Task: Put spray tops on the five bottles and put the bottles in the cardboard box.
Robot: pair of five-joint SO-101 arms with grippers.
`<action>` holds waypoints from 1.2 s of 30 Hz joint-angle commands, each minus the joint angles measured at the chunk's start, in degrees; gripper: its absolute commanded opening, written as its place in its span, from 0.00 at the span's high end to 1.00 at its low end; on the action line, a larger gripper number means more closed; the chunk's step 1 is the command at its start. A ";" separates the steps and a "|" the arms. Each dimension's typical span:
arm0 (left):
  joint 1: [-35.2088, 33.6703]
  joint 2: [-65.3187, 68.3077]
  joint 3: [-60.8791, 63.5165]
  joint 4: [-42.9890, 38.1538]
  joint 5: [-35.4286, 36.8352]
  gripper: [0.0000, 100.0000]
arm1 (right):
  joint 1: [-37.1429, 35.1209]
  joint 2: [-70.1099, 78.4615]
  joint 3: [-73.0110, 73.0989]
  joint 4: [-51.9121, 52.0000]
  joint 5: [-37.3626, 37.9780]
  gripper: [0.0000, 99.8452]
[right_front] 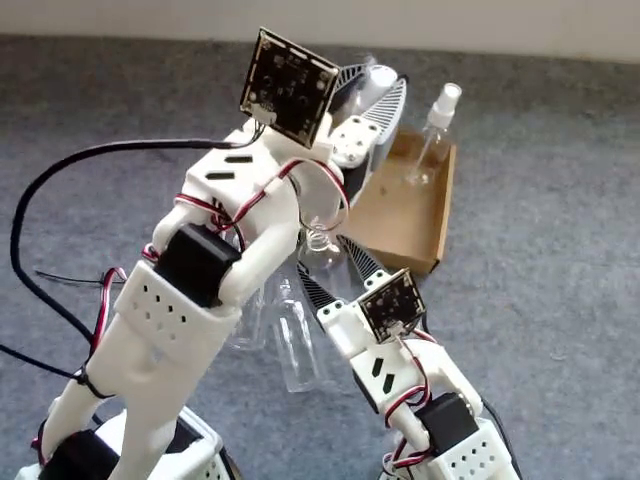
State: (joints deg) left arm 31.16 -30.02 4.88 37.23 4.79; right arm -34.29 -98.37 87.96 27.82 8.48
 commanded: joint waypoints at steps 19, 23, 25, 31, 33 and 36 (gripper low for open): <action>-0.66 -1.01 4.53 -6.15 -0.26 0.99 | -0.48 -0.66 -0.92 0.04 -0.35 1.00; 0.22 -1.45 5.85 -6.59 -0.18 0.99 | -0.31 -0.66 -0.92 0.04 -0.35 1.00; 0.75 -1.45 5.85 -6.42 -0.26 0.99 | -0.31 -0.66 -0.92 0.04 -0.35 1.00; 0.75 -1.54 6.90 -6.15 -0.18 0.99 | -0.22 -0.66 -0.92 0.04 -0.44 1.00; 0.57 -1.71 8.31 -6.15 -0.18 0.99 | -0.22 -0.66 -0.92 0.04 -0.44 1.00; 0.40 -3.03 11.38 -5.89 -0.18 0.99 | -0.22 -0.66 -0.92 -0.04 -0.44 1.00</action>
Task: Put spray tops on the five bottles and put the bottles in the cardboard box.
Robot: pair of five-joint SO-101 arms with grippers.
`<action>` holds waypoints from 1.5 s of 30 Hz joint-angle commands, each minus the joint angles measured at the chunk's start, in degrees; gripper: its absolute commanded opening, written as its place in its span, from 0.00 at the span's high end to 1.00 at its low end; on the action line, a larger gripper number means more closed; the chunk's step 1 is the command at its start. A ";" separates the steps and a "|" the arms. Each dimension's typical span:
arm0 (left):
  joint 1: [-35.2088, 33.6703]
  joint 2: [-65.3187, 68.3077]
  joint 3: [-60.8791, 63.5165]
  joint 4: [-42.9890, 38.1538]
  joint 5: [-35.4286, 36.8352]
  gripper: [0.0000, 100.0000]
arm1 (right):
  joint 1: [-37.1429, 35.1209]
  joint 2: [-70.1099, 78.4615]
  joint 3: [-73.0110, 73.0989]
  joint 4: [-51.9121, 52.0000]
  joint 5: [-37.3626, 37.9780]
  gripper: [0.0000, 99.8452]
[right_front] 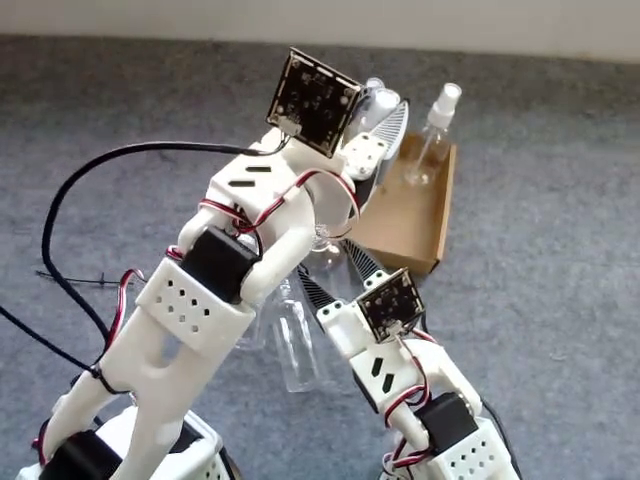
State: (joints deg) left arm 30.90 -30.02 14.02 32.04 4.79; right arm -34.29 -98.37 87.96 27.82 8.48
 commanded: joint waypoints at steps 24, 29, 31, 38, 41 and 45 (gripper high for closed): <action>-5.49 -16.57 14.37 21.27 -0.53 0.99 | -0.13 -3.47 -1.01 -0.13 -4.48 1.00; -5.49 -16.66 18.07 21.54 -0.53 0.99 | -0.13 -6.99 -1.01 0.04 -4.40 1.00; -5.49 -16.66 19.30 21.71 -0.53 0.99 | -0.13 -6.55 -1.01 0.04 -4.40 1.00; -5.58 -16.66 19.65 21.80 -0.62 0.99 | -0.13 -6.55 -1.01 0.13 -4.40 1.00; -5.67 -16.75 19.38 21.80 -0.62 0.99 | -0.22 -6.55 -1.01 0.13 -4.40 1.00; -5.67 -16.75 19.38 21.80 -0.62 0.90 | -0.22 -6.55 -0.57 0.13 -4.40 1.00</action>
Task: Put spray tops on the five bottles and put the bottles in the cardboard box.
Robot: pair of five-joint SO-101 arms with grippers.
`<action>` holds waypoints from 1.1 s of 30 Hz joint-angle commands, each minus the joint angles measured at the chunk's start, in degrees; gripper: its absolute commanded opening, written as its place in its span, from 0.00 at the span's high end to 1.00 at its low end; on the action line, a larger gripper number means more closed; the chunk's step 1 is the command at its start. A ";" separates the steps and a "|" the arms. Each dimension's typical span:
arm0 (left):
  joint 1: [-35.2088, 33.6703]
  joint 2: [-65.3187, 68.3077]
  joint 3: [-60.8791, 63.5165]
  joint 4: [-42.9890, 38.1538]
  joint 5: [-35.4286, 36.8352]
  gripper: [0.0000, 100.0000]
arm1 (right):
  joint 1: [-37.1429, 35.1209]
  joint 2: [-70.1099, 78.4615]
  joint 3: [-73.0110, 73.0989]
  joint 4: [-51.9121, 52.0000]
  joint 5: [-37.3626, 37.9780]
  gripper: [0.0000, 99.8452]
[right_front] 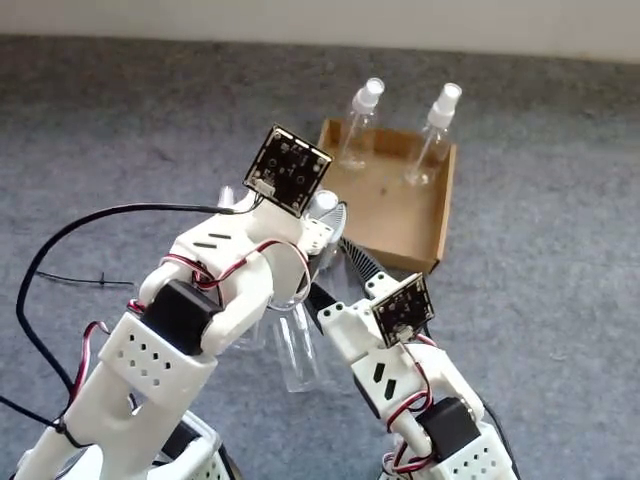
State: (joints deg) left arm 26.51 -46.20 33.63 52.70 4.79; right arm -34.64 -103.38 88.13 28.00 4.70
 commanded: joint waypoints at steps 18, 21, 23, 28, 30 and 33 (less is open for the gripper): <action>-1.19 -8.22 -4.62 1.14 -0.62 0.88 | 2.24 -1.54 1.71 -7.52 -0.70 1.00; -1.10 -8.22 -4.53 1.14 -0.62 0.88 | 4.18 -1.54 3.12 -11.74 -0.70 1.00; -0.84 -8.22 -4.53 1.14 -0.62 0.88 | 4.44 -1.54 3.82 -13.05 -0.70 1.00; -1.10 -8.66 -6.73 0.97 -0.62 0.88 | 4.44 -1.54 3.91 -15.08 -0.70 1.00; -1.10 -8.31 -9.54 1.14 -0.79 0.88 | 4.53 -1.54 3.91 -15.43 -0.70 1.00; -0.92 -8.31 -12.62 1.23 -3.96 0.88 | 4.62 -1.54 4.26 -15.43 -0.70 1.00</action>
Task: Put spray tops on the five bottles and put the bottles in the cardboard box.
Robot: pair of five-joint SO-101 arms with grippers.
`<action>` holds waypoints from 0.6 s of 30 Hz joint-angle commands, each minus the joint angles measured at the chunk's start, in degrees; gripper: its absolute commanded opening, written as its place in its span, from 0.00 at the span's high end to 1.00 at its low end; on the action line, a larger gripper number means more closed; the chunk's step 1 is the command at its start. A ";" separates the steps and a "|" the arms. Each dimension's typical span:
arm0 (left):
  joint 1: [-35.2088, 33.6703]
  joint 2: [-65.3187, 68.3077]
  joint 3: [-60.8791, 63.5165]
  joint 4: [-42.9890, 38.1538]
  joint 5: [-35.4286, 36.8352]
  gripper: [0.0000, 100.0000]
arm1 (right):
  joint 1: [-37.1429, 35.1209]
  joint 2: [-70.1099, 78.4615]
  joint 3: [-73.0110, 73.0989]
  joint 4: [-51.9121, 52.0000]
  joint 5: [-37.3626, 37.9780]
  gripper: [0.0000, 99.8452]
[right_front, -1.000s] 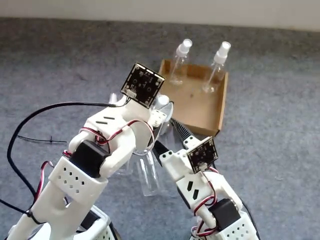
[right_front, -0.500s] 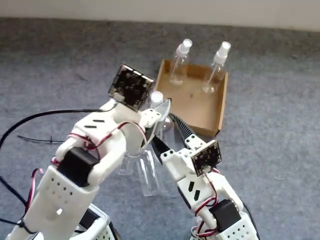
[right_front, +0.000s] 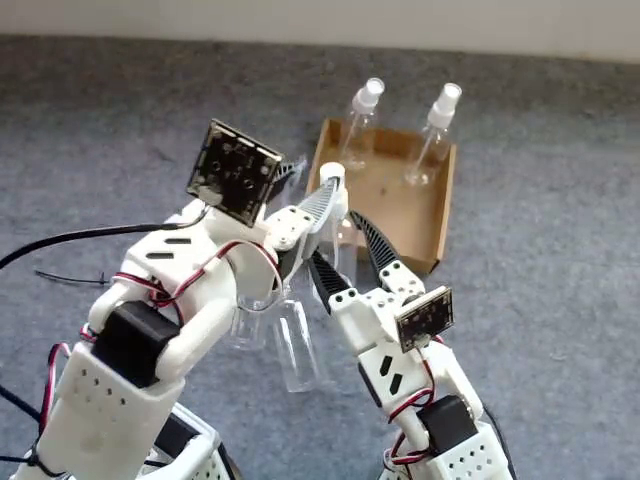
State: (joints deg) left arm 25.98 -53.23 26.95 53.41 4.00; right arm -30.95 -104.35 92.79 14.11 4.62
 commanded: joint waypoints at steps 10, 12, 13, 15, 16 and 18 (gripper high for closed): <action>-2.59 3.74 -9.01 0.44 -3.96 0.88 | 0.92 -0.57 0.40 -1.63 -0.62 1.00; -3.56 6.64 -9.27 0.18 -4.04 0.88 | 0.92 -0.57 0.40 -1.63 -0.62 1.00; -3.47 7.96 -9.36 0.09 -4.48 0.88 | 0.92 -0.57 0.40 -1.63 -0.62 1.00; -3.38 9.63 -9.27 0.18 -5.98 0.88 | 0.92 -0.57 0.40 -1.63 -0.62 1.00; -3.30 10.15 -9.10 0.35 -6.07 0.88 | 0.92 -0.57 0.40 -1.63 -0.62 1.00; -2.59 10.77 -8.66 0.53 -6.33 0.88 | 0.92 -0.57 0.40 -1.63 -0.62 1.00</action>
State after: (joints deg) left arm 23.25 -43.74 20.62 53.41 -1.36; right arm -30.68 -104.35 94.11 13.93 4.62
